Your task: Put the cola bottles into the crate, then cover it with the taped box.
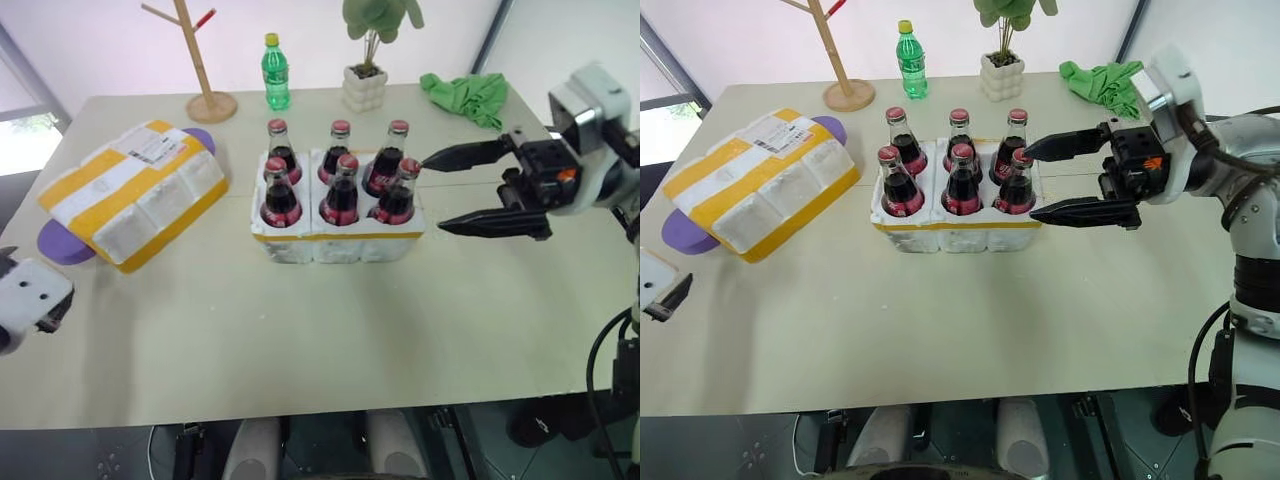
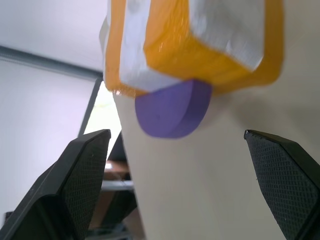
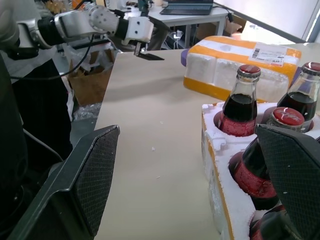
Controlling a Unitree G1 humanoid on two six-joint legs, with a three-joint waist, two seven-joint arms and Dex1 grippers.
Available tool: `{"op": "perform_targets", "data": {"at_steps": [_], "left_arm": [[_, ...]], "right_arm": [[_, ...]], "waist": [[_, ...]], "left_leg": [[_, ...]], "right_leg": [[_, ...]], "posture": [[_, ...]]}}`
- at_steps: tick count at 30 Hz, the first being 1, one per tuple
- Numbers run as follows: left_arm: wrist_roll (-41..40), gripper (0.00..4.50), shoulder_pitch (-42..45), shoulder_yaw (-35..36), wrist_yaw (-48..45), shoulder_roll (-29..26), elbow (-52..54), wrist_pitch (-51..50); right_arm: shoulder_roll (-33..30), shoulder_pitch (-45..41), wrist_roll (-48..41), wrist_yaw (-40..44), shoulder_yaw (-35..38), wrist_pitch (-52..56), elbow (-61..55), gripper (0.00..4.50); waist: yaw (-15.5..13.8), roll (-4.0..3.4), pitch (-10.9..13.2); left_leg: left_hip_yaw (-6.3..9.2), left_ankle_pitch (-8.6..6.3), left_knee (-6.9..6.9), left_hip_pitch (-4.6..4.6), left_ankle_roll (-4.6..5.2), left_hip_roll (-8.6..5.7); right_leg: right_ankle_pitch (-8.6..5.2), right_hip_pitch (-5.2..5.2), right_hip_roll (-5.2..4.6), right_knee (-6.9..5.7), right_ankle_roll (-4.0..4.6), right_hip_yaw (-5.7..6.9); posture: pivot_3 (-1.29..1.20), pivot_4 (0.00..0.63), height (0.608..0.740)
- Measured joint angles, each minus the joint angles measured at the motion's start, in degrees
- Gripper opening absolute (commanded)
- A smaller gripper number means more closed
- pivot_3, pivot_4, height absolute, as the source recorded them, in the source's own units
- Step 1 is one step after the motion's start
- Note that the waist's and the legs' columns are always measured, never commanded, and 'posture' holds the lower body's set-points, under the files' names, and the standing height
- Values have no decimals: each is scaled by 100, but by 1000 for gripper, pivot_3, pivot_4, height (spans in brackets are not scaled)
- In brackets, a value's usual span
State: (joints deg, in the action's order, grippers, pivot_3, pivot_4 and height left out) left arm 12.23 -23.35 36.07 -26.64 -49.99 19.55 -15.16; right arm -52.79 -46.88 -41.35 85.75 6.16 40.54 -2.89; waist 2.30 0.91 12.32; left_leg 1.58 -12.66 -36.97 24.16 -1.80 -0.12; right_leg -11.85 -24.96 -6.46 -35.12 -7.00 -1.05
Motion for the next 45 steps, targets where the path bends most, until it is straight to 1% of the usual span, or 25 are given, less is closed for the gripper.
{"op": "perform_targets", "data": {"at_steps": [3,7,12,14,20,29,30,31,34,35,37,38,45], "left_arm": [[363,4500,343,-339,334,-180,-797,565],[622,4500,880,-739,604,-263,-1584,901],[990,4500,1858,-1591,983,-293,-2632,1206],[1113,4500,2084,-1853,1105,-293,-2890,1252],[1518,4500,2789,-2524,1588,-292,-3563,1344],[1852,4500,3627,-3180,2293,-105,-4506,1342],[1857,3967,3680,-3231,2347,-104,-4561,1346],[1860,3752,3725,-3265,2409,-104,-4607,1355],[1857,2296,3777,-3303,2543,-105,-4696,1378],[1858,1698,3816,-3304,2606,-106,-4724,1396],[1856,808,3927,-3295,2716,-126,-4751,1398],[1854,599,3939,-3296,2728,-152,-4758,1401],[1832,590,3933,-3300,2736,-193,-4767,1420]], "right_arm": [[10,23,-47,-47,-4,16,-49,4432],[43,48,-89,-135,-7,27,-101,4432],[73,80,-201,-295,2,41,-234,4432],[68,91,-240,-358,8,58,-281,4432],[70,118,-354,-535,39,155,-375,4432],[58,147,-409,-695,112,180,-472,4432],[57,150,-418,-708,114,186,-477,4500],[57,156,-439,-722,116,196,-484,4500],[56,212,-462,-764,119,214,-535,4500],[54,216,-467,-780,122,229,-540,4500],[54,218,-479,-812,132,239,-548,4500],[54,221,-488,-834,138,241,-567,4500],[51,337,-499,-888,190,241,-588,4500]], "waist": [[-7,1,-1],[-16,2,-2],[-43,3,-3],[-27,4,-4],[-27,5,-4],[-77,7,-5],[-93,7,-5],[-109,7,-6],[-147,7,-6],[-152,8,-6],[-156,8,-6],[-156,7,-7],[-156,9,-8]], "left_leg": [[0,0,-1,14,0,1],[-1,0,-3,22,0,0],[-1,1,-5,22,1,0],[-2,1,-5,22,1,0],[-1,2,-8,21,2,-1],[-1,2,-13,20,2,-2],[-1,2,-13,20,2,-2],[-1,2,-13,20,2,-2],[-2,3,-15,20,1,-2],[-2,3,-15,20,1,-2],[-2,3,-16,19,1,-2],[-2,3,-16,18,1,-2],[-2,3,-16,19,1,-2]], "right_leg": [[3,-13,0,-5,3,2],[6,-21,-2,-6,3,2],[9,-22,0,-15,-2,4],[19,-22,0,-15,-19,3],[23,-22,1,-23,-27,4],[30,-21,1,-29,-39,4],[30,-22,1,-29,-39,4],[30,-22,1,-30,-40,4],[30,-21,1,-29,-39,4],[30,-20,1,-29,-39,4],[30,-19,1,-30,-40,4],[30,-17,1,-30,-40,4],[30,-17,1,-30,-40,4]], "posture": [[0,150,740],[0,150,740],[0,150,740],[0,150,740],[0,150,740],[0,150,740],[0,150,740],[0,150,740],[0,150,740],[0,150,740],[0,150,740],[0,150,740],[0,150,740]]}}
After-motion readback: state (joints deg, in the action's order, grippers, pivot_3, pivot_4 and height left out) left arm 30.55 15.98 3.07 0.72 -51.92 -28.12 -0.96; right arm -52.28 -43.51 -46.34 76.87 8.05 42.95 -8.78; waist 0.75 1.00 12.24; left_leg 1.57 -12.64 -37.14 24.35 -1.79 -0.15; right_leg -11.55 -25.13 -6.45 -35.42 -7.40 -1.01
